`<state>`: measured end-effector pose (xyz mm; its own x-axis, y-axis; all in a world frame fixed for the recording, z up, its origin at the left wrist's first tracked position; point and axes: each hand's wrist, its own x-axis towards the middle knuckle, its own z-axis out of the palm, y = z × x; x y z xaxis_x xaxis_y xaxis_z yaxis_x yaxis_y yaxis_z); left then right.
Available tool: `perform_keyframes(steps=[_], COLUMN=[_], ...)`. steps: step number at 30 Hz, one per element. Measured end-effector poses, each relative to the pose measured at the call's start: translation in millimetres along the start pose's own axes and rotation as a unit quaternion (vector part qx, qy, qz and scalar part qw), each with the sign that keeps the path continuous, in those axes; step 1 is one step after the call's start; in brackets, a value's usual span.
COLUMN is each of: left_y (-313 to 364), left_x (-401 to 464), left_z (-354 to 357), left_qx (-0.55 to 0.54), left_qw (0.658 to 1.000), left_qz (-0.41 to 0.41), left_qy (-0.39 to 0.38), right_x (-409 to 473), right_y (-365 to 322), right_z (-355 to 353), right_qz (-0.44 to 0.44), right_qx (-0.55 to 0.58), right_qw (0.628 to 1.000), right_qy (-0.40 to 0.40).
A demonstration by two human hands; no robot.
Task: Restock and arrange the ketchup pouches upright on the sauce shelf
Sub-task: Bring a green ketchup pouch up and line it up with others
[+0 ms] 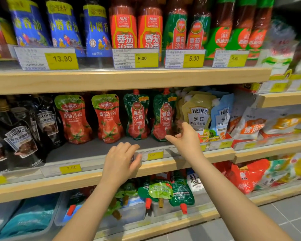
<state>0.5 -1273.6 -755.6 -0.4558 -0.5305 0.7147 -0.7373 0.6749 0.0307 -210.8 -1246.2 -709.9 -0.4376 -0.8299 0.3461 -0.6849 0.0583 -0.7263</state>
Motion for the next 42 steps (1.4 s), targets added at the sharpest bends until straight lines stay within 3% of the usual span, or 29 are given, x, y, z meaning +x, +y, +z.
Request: perform_keyframes(steps=[3,5,11,14,16,19,22,29,36,38,42], left_y=[27,54,96,96,93,89,88,98,140,137,124], left_x=[-17,-38,-90,-102,-108,-110,-111,-103,-50,-37,-6], left_z=[6,17,63,78,85,88,92,93,77,71,51], left_qx=[-0.062,-0.117,-0.131,-0.103,-0.096,-0.095,-0.101,-0.181,-0.338,-0.360,-0.397], left_qw=[0.996,0.990,0.976,0.963,0.957,0.950,0.950,0.941,0.924,0.916,0.897], left_qz=[0.014,0.055,0.063,0.054,0.060,0.059,0.064,-0.015,-0.076,-0.102,-0.150], left_qy=[0.055,0.053,-0.159,-0.245,-0.269,-0.291,-0.290,-0.285,-0.163,-0.147,-0.126], right_x=[-38,-64,-117,-125,-126,-119,-113,-116,-100,-97,-93], right_y=[22,45,119,145,152,153,154,141,94,91,100], right_z=[-31,-40,-14,15,32,46,48,5,-52,-64,-74], right_qz=[-0.023,-0.007,0.139,0.226,0.274,0.333,0.362,0.350,0.265,0.238,0.163], right_qx=[0.047,0.053,0.069,0.068,0.131,0.235,0.269,0.356,0.418,0.391,0.237], right_qw=[0.999,0.998,0.986,0.964,0.941,0.906,0.888,0.861,0.855,0.874,0.947], right_qy=[-0.007,-0.018,-0.053,-0.122,-0.148,-0.111,-0.086,-0.095,-0.154,-0.164,-0.145])
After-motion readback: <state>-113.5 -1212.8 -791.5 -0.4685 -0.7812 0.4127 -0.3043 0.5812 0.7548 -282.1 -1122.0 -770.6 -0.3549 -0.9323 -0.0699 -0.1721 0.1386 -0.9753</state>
